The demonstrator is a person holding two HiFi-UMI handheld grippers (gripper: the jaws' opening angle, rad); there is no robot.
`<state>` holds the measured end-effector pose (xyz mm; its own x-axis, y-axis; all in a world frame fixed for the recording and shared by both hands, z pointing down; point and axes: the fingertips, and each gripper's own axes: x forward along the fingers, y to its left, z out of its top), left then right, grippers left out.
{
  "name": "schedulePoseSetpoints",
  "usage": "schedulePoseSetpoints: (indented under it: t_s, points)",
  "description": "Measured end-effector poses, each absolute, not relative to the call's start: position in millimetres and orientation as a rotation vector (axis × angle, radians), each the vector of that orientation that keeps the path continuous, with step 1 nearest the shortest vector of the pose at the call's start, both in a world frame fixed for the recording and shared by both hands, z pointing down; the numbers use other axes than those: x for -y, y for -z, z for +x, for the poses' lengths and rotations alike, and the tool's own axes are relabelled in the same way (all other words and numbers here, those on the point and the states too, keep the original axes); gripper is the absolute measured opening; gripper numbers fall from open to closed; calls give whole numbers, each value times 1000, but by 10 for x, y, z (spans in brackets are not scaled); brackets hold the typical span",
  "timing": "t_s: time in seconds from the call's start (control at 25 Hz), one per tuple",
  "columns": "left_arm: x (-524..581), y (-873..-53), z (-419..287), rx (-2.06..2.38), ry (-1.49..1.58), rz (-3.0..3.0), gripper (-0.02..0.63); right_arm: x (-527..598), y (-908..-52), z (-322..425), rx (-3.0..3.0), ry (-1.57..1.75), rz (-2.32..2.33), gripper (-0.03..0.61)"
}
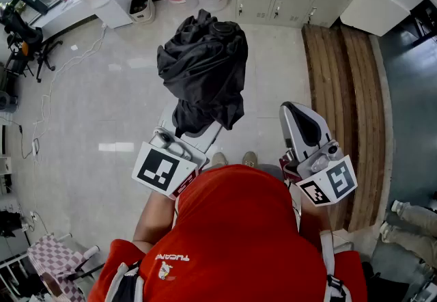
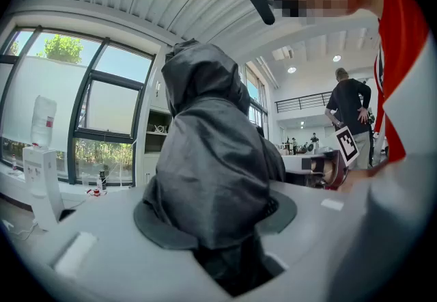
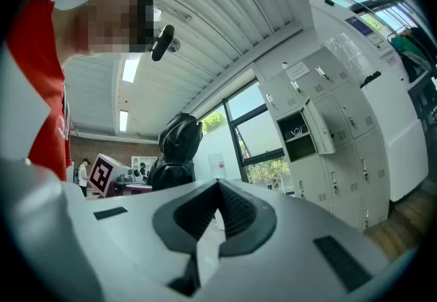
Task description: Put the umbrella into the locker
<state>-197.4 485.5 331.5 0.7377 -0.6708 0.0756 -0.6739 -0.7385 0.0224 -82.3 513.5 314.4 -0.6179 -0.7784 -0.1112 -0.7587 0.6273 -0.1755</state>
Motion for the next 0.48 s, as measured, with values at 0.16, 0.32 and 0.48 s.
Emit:
schedulePoseSetpoints:
  t_s: [0.16, 0.32, 0.48]
  points:
    - [-4858, -3302, -1965, 1110, -96, 2886, 193, -5135, -3138, -818, -2673, 164, -1276, 2]
    - [-4864, -3287, -1966, 1107, -88, 2886, 193, -5143, -3128, -827, -2675, 161, -1272, 2]
    - [-4861, -3289, -1969, 1106, -87, 2886, 193, -5138, -3142, -829, -2673, 168, -1271, 2]
